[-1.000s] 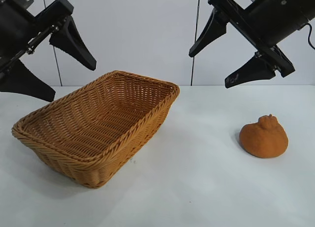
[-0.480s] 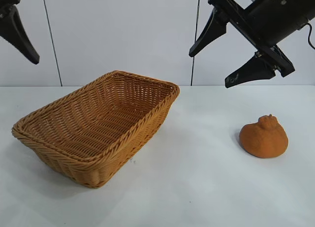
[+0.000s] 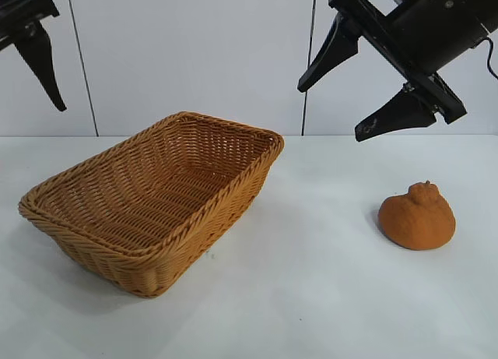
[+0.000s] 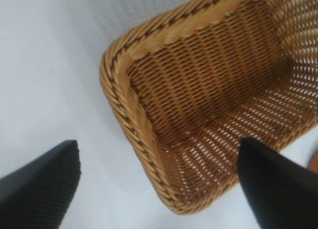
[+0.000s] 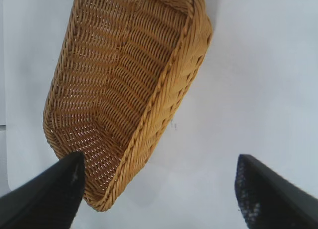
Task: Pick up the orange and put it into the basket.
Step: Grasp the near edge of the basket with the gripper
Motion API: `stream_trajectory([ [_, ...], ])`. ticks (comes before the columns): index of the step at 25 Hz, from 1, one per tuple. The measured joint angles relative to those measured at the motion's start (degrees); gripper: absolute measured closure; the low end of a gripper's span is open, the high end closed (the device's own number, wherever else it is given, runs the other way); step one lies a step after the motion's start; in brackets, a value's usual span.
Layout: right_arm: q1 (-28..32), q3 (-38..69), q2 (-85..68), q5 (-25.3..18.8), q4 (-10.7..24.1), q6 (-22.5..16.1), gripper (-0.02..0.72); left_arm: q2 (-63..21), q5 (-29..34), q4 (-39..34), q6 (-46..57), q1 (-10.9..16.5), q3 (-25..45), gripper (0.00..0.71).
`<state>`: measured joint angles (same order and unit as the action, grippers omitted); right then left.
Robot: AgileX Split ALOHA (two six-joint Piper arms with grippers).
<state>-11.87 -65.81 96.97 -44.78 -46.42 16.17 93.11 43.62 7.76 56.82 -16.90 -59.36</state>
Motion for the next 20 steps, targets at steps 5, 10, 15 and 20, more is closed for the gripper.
stream_trajectory([
  [5, 0.0, 0.0, 0.0, 0.0, 0.0, 0.0, 0.136, 4.3, -1.6, 1.9, 0.1, 0.0, 0.0, 0.098],
  [10, 0.0, 0.0, 0.0, 0.0, 0.0, 0.0, 0.136, 8.7, -6.9, 5.7, 0.1, 0.0, 2.2, 0.112],
  [15, 0.0, 0.0, 0.0, 0.0, 0.0, 0.0, 0.136, 11.9, -12.1, 6.7, 0.1, 0.0, 6.6, 0.128],
  [20, 0.0, 0.0, 0.0, 0.0, 0.0, 0.0, 0.136, 12.6, -14.2, 6.9, 0.1, 0.0, 6.8, 0.137],
])
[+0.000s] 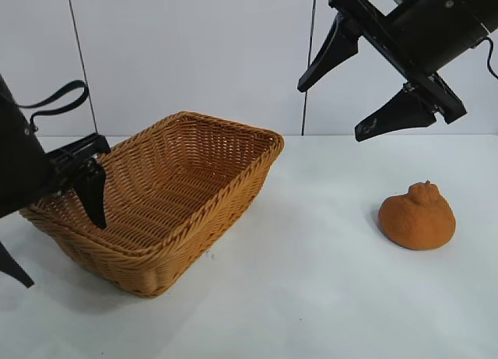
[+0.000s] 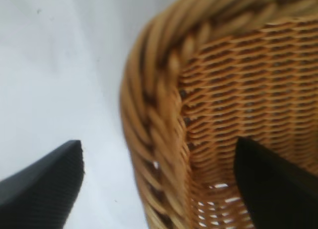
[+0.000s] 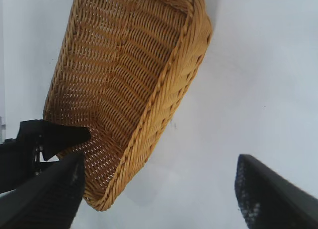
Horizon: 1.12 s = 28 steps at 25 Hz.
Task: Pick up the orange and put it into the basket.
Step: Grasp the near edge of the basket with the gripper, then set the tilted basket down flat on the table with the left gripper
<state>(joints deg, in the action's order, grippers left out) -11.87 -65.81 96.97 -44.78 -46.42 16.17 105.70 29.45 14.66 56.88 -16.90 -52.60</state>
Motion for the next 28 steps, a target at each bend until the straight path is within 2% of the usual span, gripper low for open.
stream_trajectory([
  [2, 0.0, 0.0, 0.0, 0.0, 0.0, 0.0, 0.136, 0.0, -0.7, 0.0, 0.0, 0.0, 0.0, 0.184],
  [5, 0.0, 0.0, 0.0, 0.0, 0.0, 0.0, 0.136, 0.0, -1.5, 0.0, 0.0, 0.0, 0.1, 0.344],
  [8, 0.0, 0.0, 0.0, 0.0, -0.1, 0.0, 0.136, 0.0, -2.3, 0.2, 0.0, 0.0, 0.1, 0.541],
  [10, 0.0, 0.0, 0.0, 0.0, -0.1, 0.0, 0.136, 0.0, -3.2, 0.9, 0.7, 0.0, 0.1, 0.616],
  [16, 0.0, 0.0, 0.0, 0.0, -0.1, 0.0, 0.136, 0.0, 0.4, 2.8, -1.8, 0.6, -2.5, 0.62],
  [24, 0.0, 0.0, 0.0, 0.0, -0.1, 0.0, 0.136, 0.4, 7.9, 6.8, -14.5, 7.2, -12.6, 0.62],
  [28, 0.0, 0.0, 0.0, 0.0, -0.1, 0.0, 0.136, 2.8, 13.3, 6.8, -21.6, 8.5, -19.0, 0.621],
])
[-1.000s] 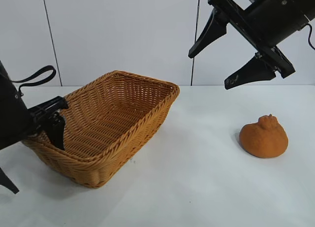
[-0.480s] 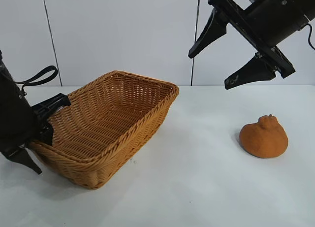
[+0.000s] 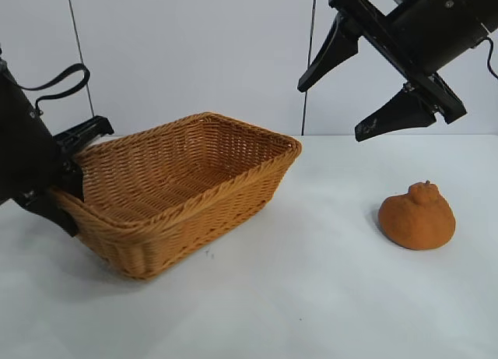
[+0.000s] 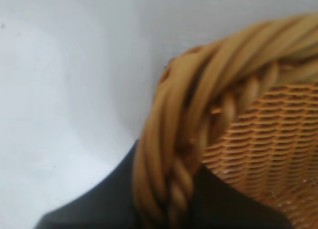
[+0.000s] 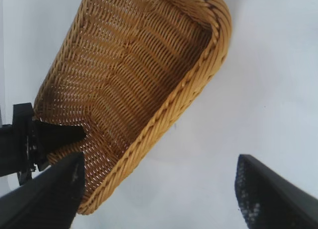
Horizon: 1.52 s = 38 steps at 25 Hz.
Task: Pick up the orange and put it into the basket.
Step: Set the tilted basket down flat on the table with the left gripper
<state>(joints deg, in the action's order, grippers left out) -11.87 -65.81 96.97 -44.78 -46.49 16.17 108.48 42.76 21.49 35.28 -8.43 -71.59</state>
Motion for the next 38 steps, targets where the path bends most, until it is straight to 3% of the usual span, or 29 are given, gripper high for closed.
stream_trajectory([
  [7, 0.0, -0.1, 0.0, -0.1, 0.0, 0.0, 0.136, 6.7, 12.7, -0.1, -15.7, 0.0, -10.6, 0.621],
  [12, 0.0, -0.1, 0.0, -0.2, 0.1, 0.0, 0.136, 7.4, 16.3, -0.5, -24.7, -1.1, -13.1, 0.621],
  [20, 0.0, -0.1, 0.0, -0.2, 0.1, 0.0, 0.136, 8.1, 15.8, -0.5, -28.6, -1.6, -13.2, 0.622],
  [33, 0.0, -0.1, 0.0, -0.2, 0.1, 0.0, 0.136, 16.1, 12.4, 0.2, -30.5, -2.5, -13.4, 0.621],
  [36, 0.0, -0.1, 0.0, -0.3, 0.1, 0.0, 0.136, 16.1, 12.3, 0.4, -30.5, -2.5, -13.5, 0.535],
  [37, 0.0, -0.1, 0.0, -0.2, 0.1, 0.0, 0.136, 16.3, 12.2, 0.5, -30.5, -2.5, -13.5, 0.372],
  [38, 0.0, -0.1, 0.0, -0.2, 0.1, 0.0, 0.136, 16.3, 12.4, 0.5, -30.5, -2.5, -13.7, 0.282],
])
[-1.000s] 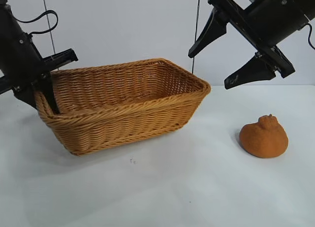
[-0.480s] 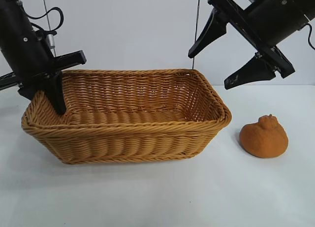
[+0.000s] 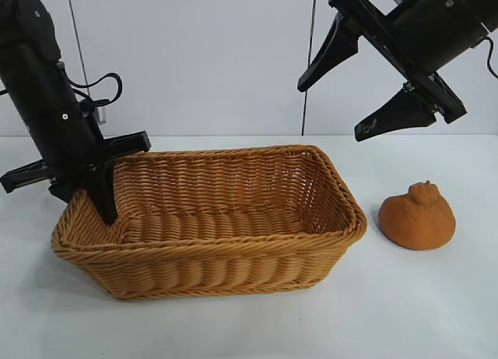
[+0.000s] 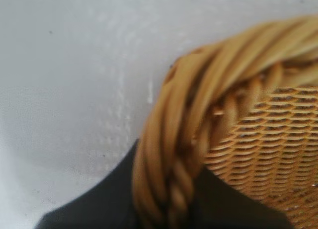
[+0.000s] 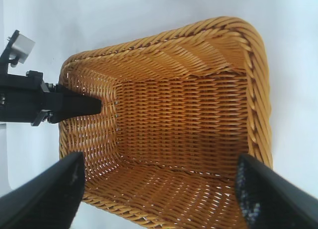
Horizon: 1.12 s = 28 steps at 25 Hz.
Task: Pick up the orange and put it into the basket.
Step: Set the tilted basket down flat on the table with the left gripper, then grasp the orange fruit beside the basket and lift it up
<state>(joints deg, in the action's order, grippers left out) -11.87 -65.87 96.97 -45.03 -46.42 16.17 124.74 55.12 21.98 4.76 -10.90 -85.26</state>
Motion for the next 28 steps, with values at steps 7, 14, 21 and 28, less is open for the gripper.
stream_trajectory([
  [7, 0.0, 0.0, 0.0, 0.0, 0.2, 0.0, 0.136, -2.6, 7.8, -2.3, -1.2, 0.0, -6.4, 0.078],
  [14, 0.0, 0.0, 0.0, 0.0, 1.6, 0.0, 0.136, -7.7, 13.8, -12.6, -1.7, 0.5, -18.6, 0.069],
  [21, 0.0, 0.0, 0.0, 0.0, 2.3, 0.0, 0.136, -8.8, 14.3, -14.6, -2.9, 6.4, -20.8, 0.068],
  [28, 0.0, 0.0, 0.0, 0.0, 2.4, 0.0, 0.136, -11.2, 14.3, -15.4, -4.3, 13.3, -19.9, 0.068],
])
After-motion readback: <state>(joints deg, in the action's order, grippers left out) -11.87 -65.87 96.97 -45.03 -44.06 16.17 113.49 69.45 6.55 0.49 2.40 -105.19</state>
